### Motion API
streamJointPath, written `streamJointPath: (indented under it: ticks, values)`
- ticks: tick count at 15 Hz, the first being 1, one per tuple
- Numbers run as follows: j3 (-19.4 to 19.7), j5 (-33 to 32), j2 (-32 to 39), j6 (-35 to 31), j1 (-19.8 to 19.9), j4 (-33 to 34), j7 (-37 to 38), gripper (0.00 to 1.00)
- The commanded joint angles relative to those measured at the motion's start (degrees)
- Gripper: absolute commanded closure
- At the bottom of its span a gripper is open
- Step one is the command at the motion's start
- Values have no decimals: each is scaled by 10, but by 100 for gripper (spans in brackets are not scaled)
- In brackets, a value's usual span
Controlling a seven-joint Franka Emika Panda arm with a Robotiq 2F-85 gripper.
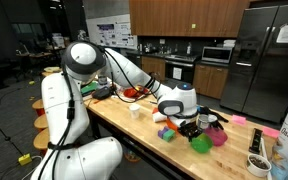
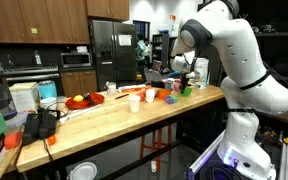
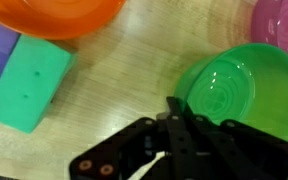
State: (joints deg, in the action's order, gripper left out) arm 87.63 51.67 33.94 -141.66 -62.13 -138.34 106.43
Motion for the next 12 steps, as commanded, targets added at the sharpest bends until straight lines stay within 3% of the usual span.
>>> streamJointPath:
  ticks: [1, 7, 10, 11, 12]
  values:
    - [54, -44, -21, -20, -39, 4, 15, 99]
    - [144, -68, 9, -20, -121, 24, -20, 99]
    - [167, -67, 14, -28, -159, 37, -62, 99]
    - [184, -63, 23, -36, -194, 44, -102, 99]
    - [155, -59, 19, -27, -156, 41, -75, 96]
